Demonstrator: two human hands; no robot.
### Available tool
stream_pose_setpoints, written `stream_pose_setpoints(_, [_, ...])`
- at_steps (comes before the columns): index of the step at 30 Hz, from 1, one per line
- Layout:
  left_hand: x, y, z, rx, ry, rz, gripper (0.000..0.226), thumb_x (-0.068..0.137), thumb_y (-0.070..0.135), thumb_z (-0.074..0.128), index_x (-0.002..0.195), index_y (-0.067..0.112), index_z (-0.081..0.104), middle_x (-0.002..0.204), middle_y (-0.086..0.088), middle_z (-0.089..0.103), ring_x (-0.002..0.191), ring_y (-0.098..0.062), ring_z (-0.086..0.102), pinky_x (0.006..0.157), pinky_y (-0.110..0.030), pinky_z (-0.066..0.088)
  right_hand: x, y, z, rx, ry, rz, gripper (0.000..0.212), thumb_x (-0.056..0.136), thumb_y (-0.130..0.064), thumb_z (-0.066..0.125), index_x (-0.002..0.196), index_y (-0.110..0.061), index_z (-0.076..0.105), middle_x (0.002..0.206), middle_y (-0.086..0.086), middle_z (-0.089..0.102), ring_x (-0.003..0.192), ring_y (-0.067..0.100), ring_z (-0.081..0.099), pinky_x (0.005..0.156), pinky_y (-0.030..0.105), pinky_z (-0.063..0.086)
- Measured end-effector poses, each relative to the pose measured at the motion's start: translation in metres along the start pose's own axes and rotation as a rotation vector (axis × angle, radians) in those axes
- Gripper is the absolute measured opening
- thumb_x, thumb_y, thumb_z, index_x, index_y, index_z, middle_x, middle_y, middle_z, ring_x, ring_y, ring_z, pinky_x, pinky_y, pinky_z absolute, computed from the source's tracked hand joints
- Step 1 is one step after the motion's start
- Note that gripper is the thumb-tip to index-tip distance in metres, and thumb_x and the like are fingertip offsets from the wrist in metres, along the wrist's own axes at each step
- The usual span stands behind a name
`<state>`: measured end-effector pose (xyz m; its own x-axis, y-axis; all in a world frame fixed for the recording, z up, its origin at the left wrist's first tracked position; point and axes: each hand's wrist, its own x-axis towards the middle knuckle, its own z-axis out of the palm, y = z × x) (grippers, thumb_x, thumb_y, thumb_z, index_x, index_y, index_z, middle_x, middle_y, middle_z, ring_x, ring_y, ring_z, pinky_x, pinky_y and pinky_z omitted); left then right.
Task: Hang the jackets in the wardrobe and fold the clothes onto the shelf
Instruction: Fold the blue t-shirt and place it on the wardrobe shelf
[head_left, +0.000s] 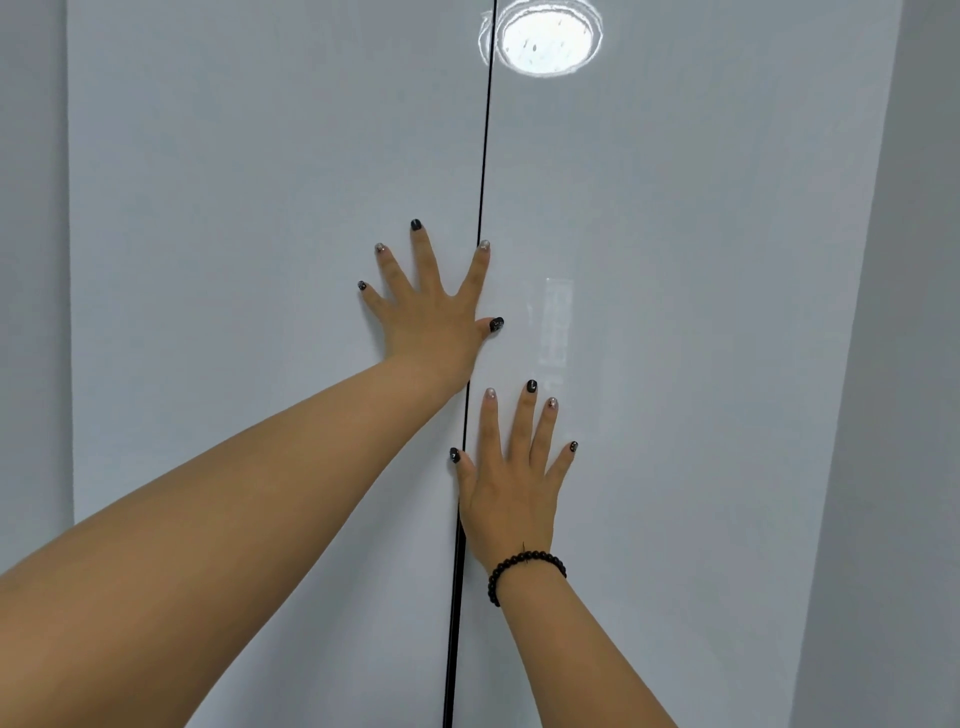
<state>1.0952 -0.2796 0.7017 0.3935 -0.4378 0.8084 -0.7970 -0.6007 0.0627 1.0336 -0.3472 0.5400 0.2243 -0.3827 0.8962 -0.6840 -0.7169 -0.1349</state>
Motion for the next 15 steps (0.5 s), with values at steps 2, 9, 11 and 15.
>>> stream_pose_setpoints(2, [0.001, -0.002, 0.002, -0.004, 0.012, 0.006, 0.075, 0.093, 0.064, 0.029, 0.146, 0.043, -0.02, 0.155, -0.019, -0.026, 0.14, -0.053, -0.012, 0.11, -0.07, 0.011, -0.002, 0.001, 0.001, -0.006, -0.003, -0.013, 0.066, 0.096, -0.054, 0.023, 0.153, -0.023, 0.011, 0.16, 0.014, 0.001, 0.147, 0.034, 0.003, 0.11, 0.063, 0.017])
stream_pose_setpoints(9, [0.001, -0.005, 0.004, -0.033, 0.026, 0.026, 0.074, 0.094, 0.064, 0.029, 0.146, 0.044, -0.019, 0.155, -0.017, -0.027, 0.141, -0.051, -0.014, 0.11, -0.068, 0.013, -0.002, 0.0, 0.001, -0.011, -0.026, -0.013, 0.068, 0.095, -0.054, 0.027, 0.153, -0.022, 0.011, 0.16, 0.015, 0.001, 0.147, 0.035, 0.002, 0.11, 0.063, 0.016])
stream_pose_setpoints(11, [0.001, -0.005, 0.004, -0.031, 0.029, 0.028, 0.074, 0.093, 0.064, 0.03, 0.147, 0.044, -0.018, 0.155, -0.017, -0.026, 0.141, -0.051, -0.013, 0.11, -0.068, 0.014, -0.001, -0.001, -0.001, -0.017, -0.043, -0.012, 0.067, 0.095, -0.054, 0.025, 0.153, -0.022, 0.013, 0.16, 0.015, 0.002, 0.147, 0.035, 0.004, 0.11, 0.063, 0.017])
stream_pose_setpoints(15, [0.001, -0.006, 0.001, -0.046, 0.02, 0.028, 0.075, 0.093, 0.064, 0.032, 0.147, 0.045, -0.015, 0.156, -0.016, -0.025, 0.141, -0.051, -0.012, 0.11, -0.068, 0.014, 0.0, 0.003, -0.009, -0.021, -0.082, -0.022, 0.065, 0.095, -0.051, 0.023, 0.153, -0.022, 0.017, 0.16, 0.015, 0.006, 0.146, 0.035, 0.007, 0.108, 0.062, 0.025])
